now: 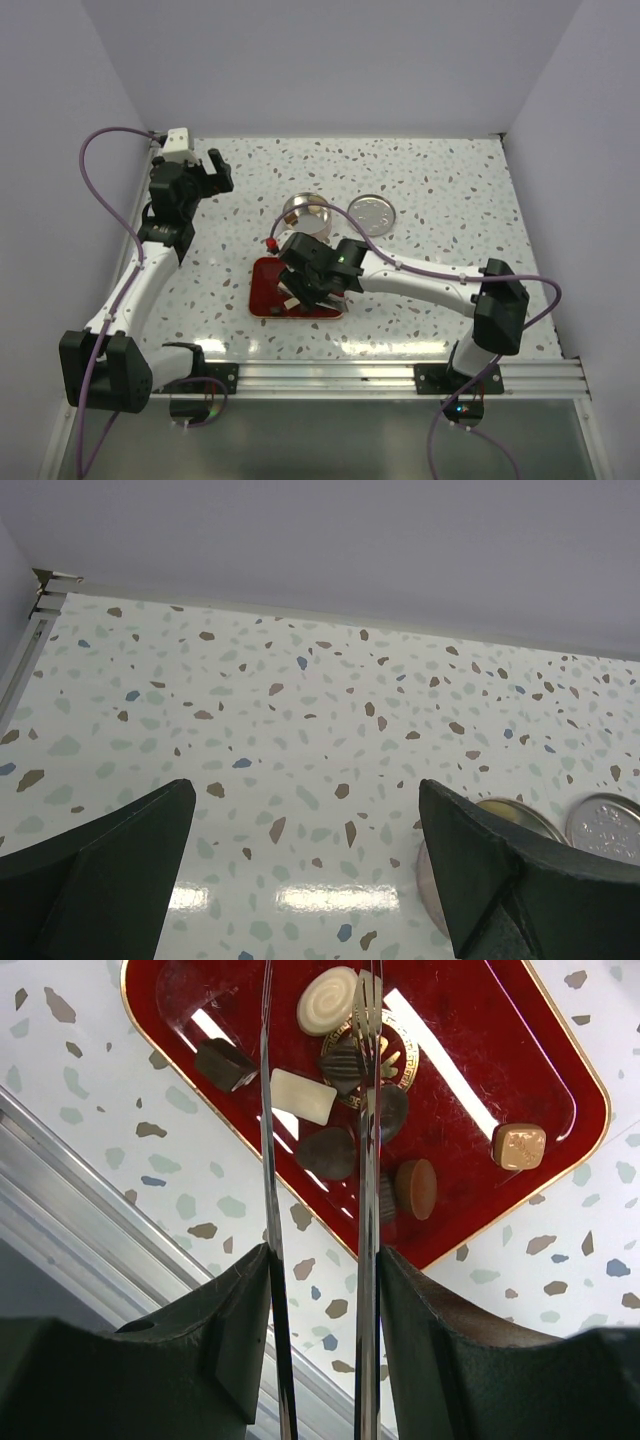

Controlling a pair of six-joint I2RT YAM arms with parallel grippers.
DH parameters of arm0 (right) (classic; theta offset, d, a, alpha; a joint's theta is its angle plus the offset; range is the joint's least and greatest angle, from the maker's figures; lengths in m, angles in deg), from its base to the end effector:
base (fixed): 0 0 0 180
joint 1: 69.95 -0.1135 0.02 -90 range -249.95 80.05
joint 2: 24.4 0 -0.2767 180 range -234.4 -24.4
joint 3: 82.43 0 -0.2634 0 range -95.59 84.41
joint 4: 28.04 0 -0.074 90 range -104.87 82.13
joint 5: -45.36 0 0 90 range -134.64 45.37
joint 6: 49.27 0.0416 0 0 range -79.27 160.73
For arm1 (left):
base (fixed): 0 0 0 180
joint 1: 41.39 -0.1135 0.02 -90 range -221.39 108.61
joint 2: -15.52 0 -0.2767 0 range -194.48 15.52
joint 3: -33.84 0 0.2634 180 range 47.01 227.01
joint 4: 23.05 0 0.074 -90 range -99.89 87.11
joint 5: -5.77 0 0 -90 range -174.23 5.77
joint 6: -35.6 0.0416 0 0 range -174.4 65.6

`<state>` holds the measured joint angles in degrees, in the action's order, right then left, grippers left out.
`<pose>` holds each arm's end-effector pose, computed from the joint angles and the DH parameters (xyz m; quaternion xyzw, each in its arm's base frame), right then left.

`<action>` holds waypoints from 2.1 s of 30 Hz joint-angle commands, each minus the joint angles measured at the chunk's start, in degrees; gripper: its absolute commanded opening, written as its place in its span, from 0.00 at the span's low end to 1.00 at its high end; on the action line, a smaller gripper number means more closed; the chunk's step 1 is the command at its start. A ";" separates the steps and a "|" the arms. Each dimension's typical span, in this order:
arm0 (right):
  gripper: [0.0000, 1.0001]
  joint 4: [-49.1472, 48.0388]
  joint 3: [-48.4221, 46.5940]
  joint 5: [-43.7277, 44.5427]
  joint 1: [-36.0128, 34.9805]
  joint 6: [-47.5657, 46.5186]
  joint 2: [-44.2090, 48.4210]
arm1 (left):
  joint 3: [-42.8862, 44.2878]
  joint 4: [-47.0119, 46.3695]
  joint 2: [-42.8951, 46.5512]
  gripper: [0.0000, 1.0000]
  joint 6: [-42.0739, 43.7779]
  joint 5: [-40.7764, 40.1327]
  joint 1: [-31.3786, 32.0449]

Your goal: Pack the chocolate

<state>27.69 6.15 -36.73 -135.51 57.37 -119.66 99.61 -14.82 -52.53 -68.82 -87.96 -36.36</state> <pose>0.1569 0.3313 0.2721 -0.3821 0.8837 0.1220 0.2410 0.2924 -0.0230 0.3386 -0.0836 0.7642 -0.0833 0.6341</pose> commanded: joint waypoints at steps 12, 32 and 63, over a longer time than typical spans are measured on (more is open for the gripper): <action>0.48 2.35 -1.90 -0.95 0.08 0.14 -0.27 | 1.01 -0.70 0.38 1.00 -0.44 -0.76 0.41; 0.47 2.26 -4.71 -3.95 -0.01 0.49 -3.17 | 1.01 -0.70 0.82 1.00 -0.44 -0.93 0.50; 0.45 8.58 -11.47 3.88 -3.08 -0.38 -7.92 | 1.10 -0.70 1.43 1.00 -0.53 -0.84 0.50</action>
<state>34.84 -2.29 -34.81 -137.59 57.33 -126.55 99.61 -14.77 -52.51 -68.82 -88.17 -36.09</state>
